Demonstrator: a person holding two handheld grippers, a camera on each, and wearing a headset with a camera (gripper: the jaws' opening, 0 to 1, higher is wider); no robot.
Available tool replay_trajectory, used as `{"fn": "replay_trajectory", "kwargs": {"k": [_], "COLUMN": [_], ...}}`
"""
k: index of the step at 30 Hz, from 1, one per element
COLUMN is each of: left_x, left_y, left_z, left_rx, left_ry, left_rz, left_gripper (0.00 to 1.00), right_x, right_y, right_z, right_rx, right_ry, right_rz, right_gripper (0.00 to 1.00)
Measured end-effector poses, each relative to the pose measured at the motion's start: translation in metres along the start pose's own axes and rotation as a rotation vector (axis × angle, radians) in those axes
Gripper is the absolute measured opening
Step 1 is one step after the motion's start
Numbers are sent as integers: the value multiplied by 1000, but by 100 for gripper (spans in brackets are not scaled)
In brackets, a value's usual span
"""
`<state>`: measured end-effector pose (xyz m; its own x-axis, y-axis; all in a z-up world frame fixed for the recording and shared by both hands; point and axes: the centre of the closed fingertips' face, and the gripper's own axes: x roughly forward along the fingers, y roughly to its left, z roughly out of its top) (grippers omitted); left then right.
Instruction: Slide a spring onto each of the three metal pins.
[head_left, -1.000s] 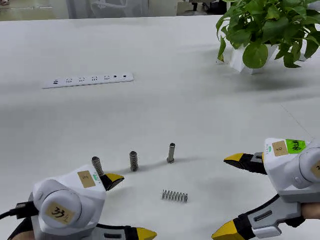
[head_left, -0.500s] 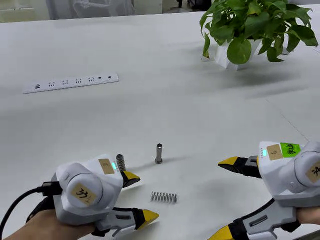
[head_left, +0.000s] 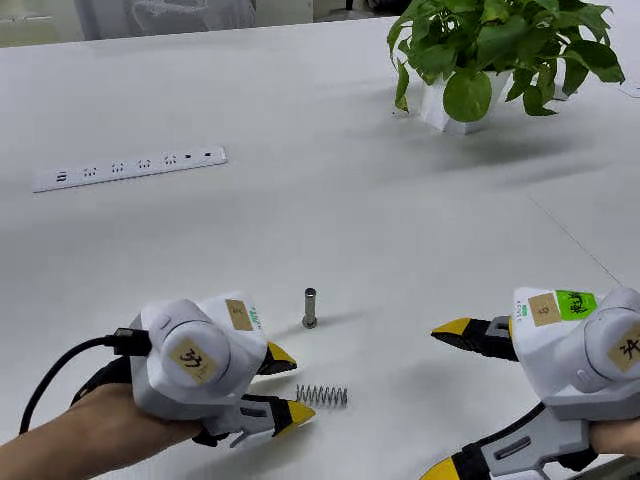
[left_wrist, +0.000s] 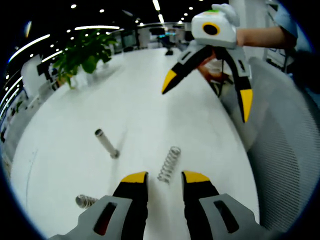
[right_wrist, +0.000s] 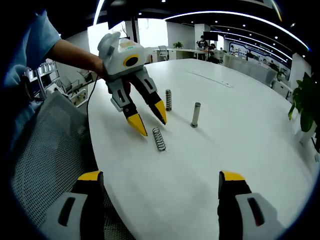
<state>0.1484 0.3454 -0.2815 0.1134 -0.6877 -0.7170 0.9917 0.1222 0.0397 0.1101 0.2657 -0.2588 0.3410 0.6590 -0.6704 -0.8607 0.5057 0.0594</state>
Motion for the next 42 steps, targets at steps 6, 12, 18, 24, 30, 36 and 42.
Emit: {"fn": "replay_trajectory", "kwargs": {"k": [6,12,18,24,30,36,42], "left_x": [4,5,10,13,13,14,15], "left_y": [1,2,0,-2,-4,-4,-4], "left_z": [-4,0,0,-7,-9,-8,-8], "left_rx": [46,59,77,114,108,108,108], "left_ry": [44,65,90,142,146,151,161], "left_rz": [-30,-60,-84,-98,-107,-106,-101], "left_gripper": [24,21,20,19,17,14,13], "right_x": [0,-1,-2,-3,-3,-3,-3], "right_y": [0,0,0,1,1,1,1], "right_z": [-1,-2,-1,-2,-3,-1,-3], "right_rx": [5,13,20,25,29,30,32], "right_ry": [0,-7,-14,-17,-20,-25,-26], "right_rz": [0,-4,-9,-11,-14,-15,-14], "right_gripper": [96,96,96,96,96,96,96]}}
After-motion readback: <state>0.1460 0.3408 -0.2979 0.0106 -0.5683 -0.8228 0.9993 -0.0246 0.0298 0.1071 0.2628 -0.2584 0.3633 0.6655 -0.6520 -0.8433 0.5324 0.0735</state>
